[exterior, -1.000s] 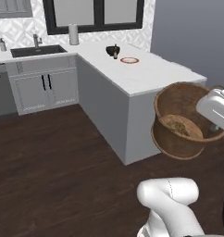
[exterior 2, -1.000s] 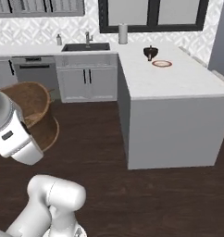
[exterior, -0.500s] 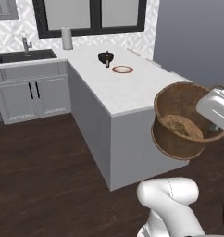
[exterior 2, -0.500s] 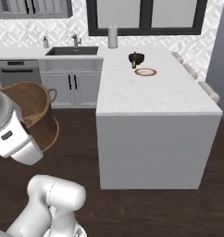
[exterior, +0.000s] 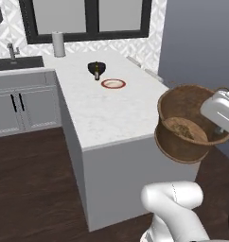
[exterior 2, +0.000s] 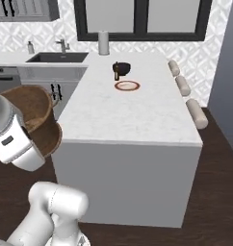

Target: Open the cabinet, pick up the bread from the cabinet and place it in the basket. Then move the basket to the dining counter.

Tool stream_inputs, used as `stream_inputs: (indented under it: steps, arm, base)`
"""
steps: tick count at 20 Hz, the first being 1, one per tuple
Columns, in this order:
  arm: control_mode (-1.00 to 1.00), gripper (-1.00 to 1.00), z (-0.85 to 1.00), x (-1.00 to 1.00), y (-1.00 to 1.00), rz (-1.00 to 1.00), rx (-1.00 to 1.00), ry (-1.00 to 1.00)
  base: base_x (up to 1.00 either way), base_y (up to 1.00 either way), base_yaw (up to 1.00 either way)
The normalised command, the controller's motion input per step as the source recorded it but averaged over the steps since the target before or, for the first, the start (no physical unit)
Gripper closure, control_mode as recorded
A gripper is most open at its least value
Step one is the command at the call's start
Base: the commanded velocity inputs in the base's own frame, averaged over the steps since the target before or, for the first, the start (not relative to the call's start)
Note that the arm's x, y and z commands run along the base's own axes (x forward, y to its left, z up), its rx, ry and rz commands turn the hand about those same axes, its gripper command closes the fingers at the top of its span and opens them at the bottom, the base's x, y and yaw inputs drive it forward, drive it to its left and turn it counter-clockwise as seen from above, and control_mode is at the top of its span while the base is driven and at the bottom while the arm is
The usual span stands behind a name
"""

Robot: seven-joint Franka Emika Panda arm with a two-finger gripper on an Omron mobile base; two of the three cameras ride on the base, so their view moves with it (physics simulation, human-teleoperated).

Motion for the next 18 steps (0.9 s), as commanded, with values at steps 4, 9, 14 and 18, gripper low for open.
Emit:
stream_inputs:
  steps: [4,9,14,18]
  arm:
    - [1.0,1.0,0.0,0.0,0.0,0.0,0.0,0.0]
    - [1.0,1.0,0.0,0.0,0.0,0.0,0.0,0.0]
    - [1.0,1.0,0.0,0.0,0.0,0.0,0.0,0.0]
    - [1.0,1.0,0.0,0.0,0.0,0.0,0.0,0.0]
  base:
    - [1.0,-0.7,0.28]
    - [0.79,-0.19,0.36]
    - [0.64,-0.1,0.1]
    - [0.48,0.0,0.01]
